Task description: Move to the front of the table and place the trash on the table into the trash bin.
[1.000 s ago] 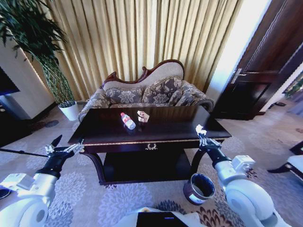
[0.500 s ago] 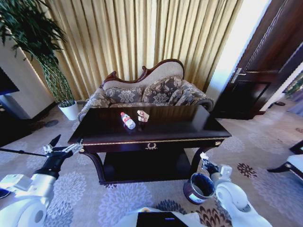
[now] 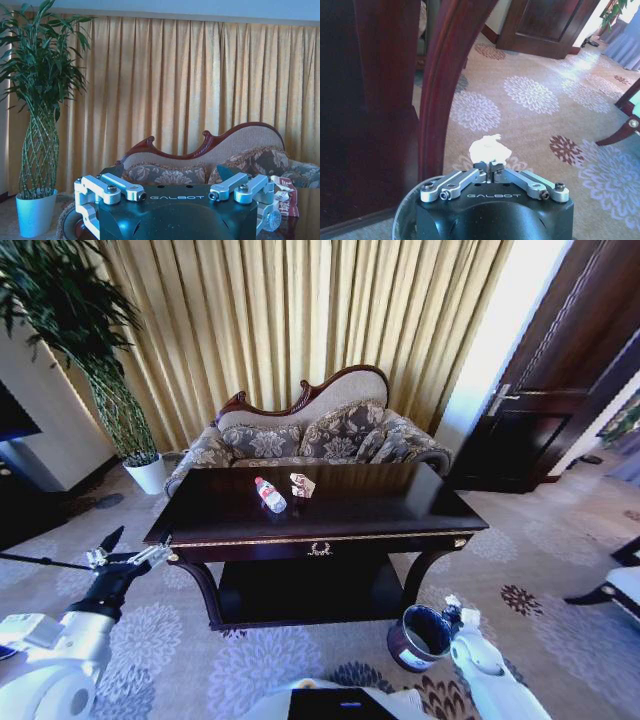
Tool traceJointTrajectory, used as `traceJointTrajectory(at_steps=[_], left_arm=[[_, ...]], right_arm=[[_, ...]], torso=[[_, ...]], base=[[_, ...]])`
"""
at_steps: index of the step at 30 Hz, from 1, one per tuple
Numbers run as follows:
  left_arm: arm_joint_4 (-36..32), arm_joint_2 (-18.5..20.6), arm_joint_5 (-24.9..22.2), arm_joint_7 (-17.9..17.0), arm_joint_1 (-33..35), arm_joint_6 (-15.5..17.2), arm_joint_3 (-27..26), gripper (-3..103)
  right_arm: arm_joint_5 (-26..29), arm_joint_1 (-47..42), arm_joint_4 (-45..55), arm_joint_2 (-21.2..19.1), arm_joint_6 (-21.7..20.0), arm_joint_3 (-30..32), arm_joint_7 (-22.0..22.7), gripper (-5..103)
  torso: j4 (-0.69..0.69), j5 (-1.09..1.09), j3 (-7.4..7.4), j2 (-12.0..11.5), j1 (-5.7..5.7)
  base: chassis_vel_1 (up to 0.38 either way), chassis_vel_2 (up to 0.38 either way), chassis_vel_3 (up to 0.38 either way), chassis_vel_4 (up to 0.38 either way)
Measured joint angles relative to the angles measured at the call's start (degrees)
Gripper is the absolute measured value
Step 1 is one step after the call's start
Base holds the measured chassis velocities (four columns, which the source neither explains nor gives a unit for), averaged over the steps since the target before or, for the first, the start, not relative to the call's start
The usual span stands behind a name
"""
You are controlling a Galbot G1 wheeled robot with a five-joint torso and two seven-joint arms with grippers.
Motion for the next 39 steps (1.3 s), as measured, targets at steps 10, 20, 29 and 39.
traceJointTrajectory(at_steps=[10, 20, 29, 39], left_arm=[[0.0, -0.4, 0.4, 0.0, -0.2, 0.0, 0.2, 100], [0.0, -0.3, 0.3, 0.0, 0.0, 0.0, -0.2, 100], [0.0, -0.2, 0.2, -0.1, 0.0, 0.0, -0.4, 100], [0.0, -0.2, 0.0, -0.1, -0.1, 0.0, -0.4, 100]], right_arm=[[-0.8, 0.9, -1.0, -0.4, 0.6, -0.4, 0.3, 36], [-0.6, 1.2, -0.5, -0.7, 0.6, -0.7, 0.3, 74], [-0.3, 0.8, -0.2, -0.8, 0.6, -0.5, 0.3, 100], [-0.1, -0.1, 0.3, -0.7, 0.6, 0.0, 0.3, 100]], torso=[[0.00, -0.01, 0.00, 0.0, -0.01], [0.00, -0.01, 0.00, 0.0, 0.00], [0.00, -0.01, 0.00, 0.0, -0.01], [0.00, 0.00, 0.00, 0.0, -0.01]], base=[[0.000, 0.000, 0.000, 0.000], [0.000, 0.000, 0.000, 0.000], [0.000, 0.000, 0.000, 0.000], [0.000, 0.000, 0.000, 0.000]])
